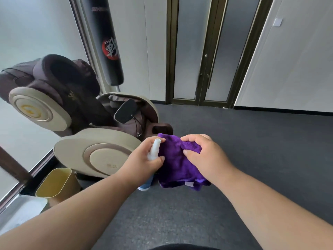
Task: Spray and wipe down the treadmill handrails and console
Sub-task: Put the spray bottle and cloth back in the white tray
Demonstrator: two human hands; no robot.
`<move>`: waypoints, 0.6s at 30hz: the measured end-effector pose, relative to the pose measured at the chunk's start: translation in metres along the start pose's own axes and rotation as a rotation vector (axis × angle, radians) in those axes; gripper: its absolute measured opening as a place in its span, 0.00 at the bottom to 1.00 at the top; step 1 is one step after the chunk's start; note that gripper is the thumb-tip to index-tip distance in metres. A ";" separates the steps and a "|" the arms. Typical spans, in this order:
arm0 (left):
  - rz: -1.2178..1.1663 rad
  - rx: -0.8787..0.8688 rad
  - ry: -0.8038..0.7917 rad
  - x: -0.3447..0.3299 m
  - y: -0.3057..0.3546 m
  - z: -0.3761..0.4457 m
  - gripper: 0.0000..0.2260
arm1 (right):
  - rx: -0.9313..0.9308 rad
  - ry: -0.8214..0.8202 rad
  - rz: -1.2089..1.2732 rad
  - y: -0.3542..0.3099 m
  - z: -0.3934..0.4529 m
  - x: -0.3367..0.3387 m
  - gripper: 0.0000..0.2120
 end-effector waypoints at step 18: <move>-0.042 0.396 0.445 0.075 -0.266 0.138 0.25 | 0.106 -0.544 0.138 0.084 0.277 -0.270 0.23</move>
Point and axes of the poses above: each hand's wrist, its own z-axis towards the middle knuckle, its own x-axis out of the back of the hand, y = z × x, the point moved 8 cm from there along z, towards the middle knuckle, and after that the axes turned 9 degrees about z, right-handed, at the moved point
